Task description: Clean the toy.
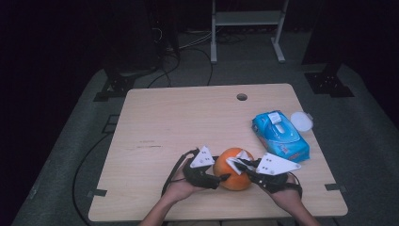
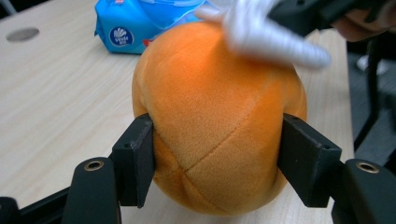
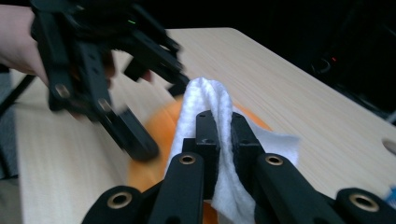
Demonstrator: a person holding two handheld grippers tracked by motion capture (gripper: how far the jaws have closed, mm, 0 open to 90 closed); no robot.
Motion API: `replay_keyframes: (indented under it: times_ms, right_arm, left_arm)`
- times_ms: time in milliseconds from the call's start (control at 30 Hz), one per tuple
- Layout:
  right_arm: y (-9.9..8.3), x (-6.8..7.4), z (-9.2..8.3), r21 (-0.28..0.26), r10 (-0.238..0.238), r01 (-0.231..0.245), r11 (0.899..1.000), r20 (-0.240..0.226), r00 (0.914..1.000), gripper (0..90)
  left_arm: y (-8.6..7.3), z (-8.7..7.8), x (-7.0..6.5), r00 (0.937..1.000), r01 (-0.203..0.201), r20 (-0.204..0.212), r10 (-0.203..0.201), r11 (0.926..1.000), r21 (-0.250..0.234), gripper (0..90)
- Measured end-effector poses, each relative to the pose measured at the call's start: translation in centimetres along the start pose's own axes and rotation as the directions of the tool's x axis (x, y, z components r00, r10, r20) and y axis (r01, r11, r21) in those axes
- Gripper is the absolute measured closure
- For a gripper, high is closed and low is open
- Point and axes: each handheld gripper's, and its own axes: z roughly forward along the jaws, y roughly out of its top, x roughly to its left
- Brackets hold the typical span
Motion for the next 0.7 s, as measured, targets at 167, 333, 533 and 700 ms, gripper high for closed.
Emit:
replay_keyframes:
  times_ms: [167, 333, 533, 700]
  right_arm:
    - [1.2, 1.1, 1.1, 0.026, -0.062, 0.063, 0.998, -0.042, 0.9972, 84.0]
    - [0.5, -0.4, 0.4, 0.057, -0.032, 0.031, 0.998, 0.013, 0.9994, 84.0]
    - [-1.2, -1.9, -0.6, 0.058, 0.051, -0.052, 0.997, 0.018, 0.9985, 84.0]
    - [-1.5, -2.1, -0.9, 0.049, 0.079, -0.08, 0.996, 0.015, 0.9967, 83.9]
  left_arm:
    - [0.3, 0.1, -0.9, 0.9979, -0.061, -0.021, 0.061, 0.9979, 0.024, 33.8]
    - [-0.4, 0.3, -0.3, 0.9993, -0.036, 0.002, 0.036, 0.9991, 0.023, 32.5]
    - [-1.0, 0.5, 1.3, 0.9889, 0.121, 0.087, -0.12, 0.9925, -0.011, 16.6]
    - [-1.4, 0.9, 1.9, 0.9683, 0.208, 0.145, -0.203, 0.978, -0.016, 21.8]
